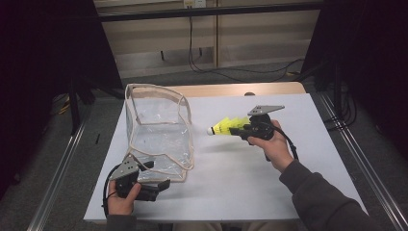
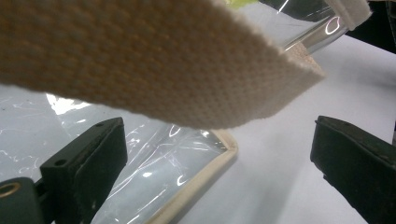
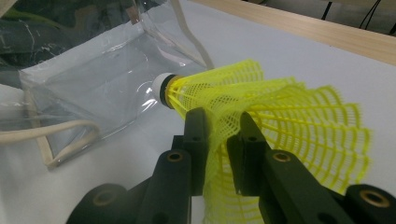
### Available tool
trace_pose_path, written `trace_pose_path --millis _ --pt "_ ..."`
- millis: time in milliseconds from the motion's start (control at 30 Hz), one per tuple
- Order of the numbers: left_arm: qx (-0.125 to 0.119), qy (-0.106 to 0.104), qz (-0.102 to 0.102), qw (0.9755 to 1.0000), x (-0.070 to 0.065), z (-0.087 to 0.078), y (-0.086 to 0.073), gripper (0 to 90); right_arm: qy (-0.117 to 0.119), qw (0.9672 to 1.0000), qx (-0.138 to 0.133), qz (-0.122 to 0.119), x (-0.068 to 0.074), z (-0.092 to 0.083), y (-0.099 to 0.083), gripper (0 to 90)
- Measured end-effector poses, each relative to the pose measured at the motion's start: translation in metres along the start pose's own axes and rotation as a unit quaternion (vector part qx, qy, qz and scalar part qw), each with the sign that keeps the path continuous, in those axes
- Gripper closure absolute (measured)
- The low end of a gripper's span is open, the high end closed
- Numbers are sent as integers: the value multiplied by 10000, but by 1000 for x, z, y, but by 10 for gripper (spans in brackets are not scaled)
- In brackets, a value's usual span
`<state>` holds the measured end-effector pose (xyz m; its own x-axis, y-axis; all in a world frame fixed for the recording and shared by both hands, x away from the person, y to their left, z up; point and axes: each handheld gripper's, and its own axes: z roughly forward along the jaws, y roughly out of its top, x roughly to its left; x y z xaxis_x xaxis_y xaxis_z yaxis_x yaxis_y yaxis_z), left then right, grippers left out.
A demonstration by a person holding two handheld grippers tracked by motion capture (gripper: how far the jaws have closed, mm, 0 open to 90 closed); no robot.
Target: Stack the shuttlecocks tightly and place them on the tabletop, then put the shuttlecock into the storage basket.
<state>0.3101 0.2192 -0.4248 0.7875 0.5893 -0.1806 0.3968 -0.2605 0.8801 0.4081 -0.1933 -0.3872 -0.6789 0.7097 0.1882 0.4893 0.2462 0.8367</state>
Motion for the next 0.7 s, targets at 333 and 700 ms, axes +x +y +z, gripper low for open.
trace_pose_path --millis 333,700 --pt "19 14 32 10000 0 0 1 38 17 10000 -5 -52 0 -2 8 782" --pt "9 35 27 10000 -1 0 0 38 80 9999 19 -120 1 -11 17 782"
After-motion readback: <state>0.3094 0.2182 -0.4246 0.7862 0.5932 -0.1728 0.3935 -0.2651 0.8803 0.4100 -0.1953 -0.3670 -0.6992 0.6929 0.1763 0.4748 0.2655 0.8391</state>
